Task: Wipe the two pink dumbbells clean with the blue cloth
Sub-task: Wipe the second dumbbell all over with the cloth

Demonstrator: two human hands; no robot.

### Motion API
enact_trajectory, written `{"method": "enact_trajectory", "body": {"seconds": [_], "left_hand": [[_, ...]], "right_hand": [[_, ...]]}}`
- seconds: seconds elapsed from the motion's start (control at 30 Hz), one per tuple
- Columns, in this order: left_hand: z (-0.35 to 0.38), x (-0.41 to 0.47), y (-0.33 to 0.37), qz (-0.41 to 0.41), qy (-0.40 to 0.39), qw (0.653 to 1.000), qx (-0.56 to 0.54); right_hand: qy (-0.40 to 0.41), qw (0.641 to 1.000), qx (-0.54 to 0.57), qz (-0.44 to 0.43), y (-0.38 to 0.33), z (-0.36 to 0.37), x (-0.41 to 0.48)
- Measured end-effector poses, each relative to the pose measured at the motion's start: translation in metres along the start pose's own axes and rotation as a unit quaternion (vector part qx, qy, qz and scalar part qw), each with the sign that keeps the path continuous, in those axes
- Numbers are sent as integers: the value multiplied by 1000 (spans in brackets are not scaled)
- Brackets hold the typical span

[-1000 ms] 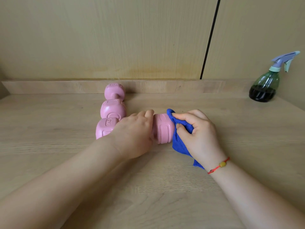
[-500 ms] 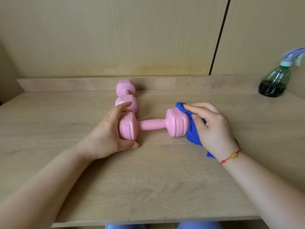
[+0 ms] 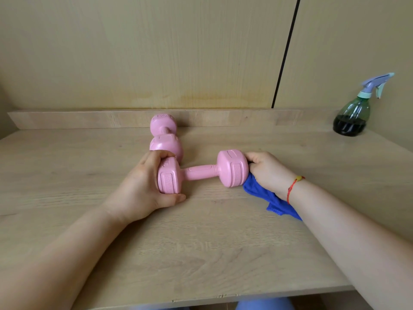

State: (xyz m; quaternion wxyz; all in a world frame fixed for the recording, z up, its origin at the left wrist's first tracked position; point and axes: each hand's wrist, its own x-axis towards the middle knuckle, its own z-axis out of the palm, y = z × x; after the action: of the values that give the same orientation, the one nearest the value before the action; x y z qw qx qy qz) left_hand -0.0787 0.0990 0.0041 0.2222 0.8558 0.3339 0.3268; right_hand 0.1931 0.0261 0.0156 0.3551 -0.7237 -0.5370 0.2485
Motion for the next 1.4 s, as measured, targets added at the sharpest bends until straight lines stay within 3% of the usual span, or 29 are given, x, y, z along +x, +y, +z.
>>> {"method": "enact_trajectory", "body": {"seconds": [0.17,0.33,0.47,0.6,0.7,0.77,0.87,0.93,1.0,1.13,1.3,1.4], "left_hand": [[2,0,-1,-12,6,1000,1],[3,-1,-1,-8,8,1000,6],[3,-1,-1,-3,9,1000,-1],[3,-2,-5,-5,6,1000,-13],[2,-3,-6,-17,-10,999,-27],[1,-4,-9,-24,-20,999,-35],[-1,-5,-12,-35,-30,998,-50],[-3,-5,-12,-36,-31,997,-56],[-3,-4,-12,-31,-30,998,-51],[-1,-4,-11,-26,-24,999,-40],[0,-5,-9,-34,-20,998,-48],[0,-5,-9,-38,-24,998,-54]], "right_hand": [[58,998,-1,11,0,8,-21],[55,998,18,13,2,2,-41],[135,985,101,-32,-13,-30,-46],[193,966,88,-147,-36,-22,-40],[205,949,-23,-238,-52,5,-33],[230,913,-166,-293,-52,21,-18],[222,866,-354,-274,-56,44,-9],[189,851,-402,-282,-59,55,-12],[213,841,-403,-292,-60,61,-11],[264,850,-361,-279,-61,74,-9],[259,880,-286,-278,-66,90,-15],[123,948,-208,-208,-78,89,-26]]}}
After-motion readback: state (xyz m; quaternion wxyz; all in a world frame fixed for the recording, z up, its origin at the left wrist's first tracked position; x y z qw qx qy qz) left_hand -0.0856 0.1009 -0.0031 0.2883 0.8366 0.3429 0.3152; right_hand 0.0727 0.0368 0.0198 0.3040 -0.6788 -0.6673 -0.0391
